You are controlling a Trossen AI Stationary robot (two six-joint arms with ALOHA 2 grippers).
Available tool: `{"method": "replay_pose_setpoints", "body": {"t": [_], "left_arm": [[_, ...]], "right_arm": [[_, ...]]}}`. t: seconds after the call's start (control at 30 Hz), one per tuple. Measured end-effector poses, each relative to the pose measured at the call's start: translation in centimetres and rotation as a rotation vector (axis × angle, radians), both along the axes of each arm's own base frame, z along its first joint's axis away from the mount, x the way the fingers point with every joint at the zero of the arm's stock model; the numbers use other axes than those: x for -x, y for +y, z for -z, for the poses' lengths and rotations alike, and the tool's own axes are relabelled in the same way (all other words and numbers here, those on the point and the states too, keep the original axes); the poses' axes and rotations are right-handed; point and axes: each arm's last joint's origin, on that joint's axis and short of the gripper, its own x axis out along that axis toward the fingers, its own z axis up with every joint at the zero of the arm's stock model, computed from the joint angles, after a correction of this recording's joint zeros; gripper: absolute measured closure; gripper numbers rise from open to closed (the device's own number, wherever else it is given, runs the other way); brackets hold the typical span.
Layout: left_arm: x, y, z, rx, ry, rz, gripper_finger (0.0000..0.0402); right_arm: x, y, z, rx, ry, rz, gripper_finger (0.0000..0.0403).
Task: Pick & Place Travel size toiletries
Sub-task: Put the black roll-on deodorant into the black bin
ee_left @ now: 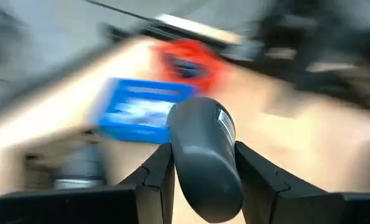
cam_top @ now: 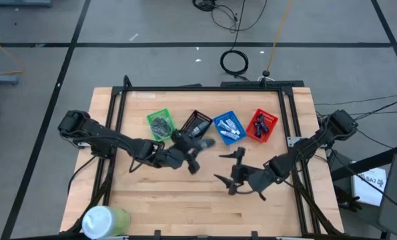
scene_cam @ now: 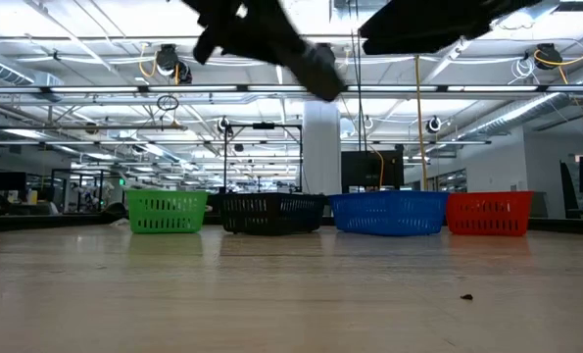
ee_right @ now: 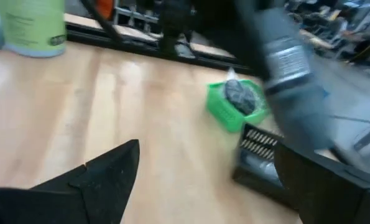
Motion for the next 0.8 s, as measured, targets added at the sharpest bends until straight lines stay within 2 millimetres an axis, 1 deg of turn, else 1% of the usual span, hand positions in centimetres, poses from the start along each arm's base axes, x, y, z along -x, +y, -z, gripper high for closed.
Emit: {"method": "replay_pose_setpoints", "body": {"t": [0.17, 0.23, 0.3, 0.4, 0.47, 0.57, 0.67, 0.8], "left_arm": [[1.7, 1.0, 1.3, -0.281, 0.185, -0.247, 0.0284], [1.9, 1.5, 1.7, -0.323, 0.237, -0.274, 0.0284], [1.7, 1.9, 2.1, -0.342, 0.269, -0.275, 0.0284], [1.3, 2.8, 3.3, -0.39, 0.318, -0.283, 0.0284], [1.2, 3.9, 4.3, -0.39, 0.338, -0.32, 0.0284], [1.0, 6.1, 6.0, -0.373, 0.366, -0.363, 0.0284], [0.7, 8.0, 7.1, -0.311, 0.366, -0.323, 0.0284], [0.6, 9.6, 8.0, -0.254, 0.324, -0.27, 0.0284]], "right_arm": [[0.8, 0.8, 0.7, -0.037, 0.002, -0.014, 0.005], [1.1, 1.0, 0.9, -0.046, 0.004, -0.022, 0.0053], [1.2, 1.0, 1.1, -0.05, 0.006, -0.025, 0.0056], [1.2, 0.9, 1.1, -0.052, 0.003, -0.02, 0.0059], [1.2, 0.9, 1.1, -0.052, 0.002, -0.019, 0.006], [1.2, 1.0, 1.1, -0.055, -0.003, -0.021, 0.006], [1.2, 0.9, 1.1, -0.054, -0.003, -0.02, 0.0061], [1.2, 0.9, 1.1, -0.053, -0.003, -0.021, 0.0062]]}}
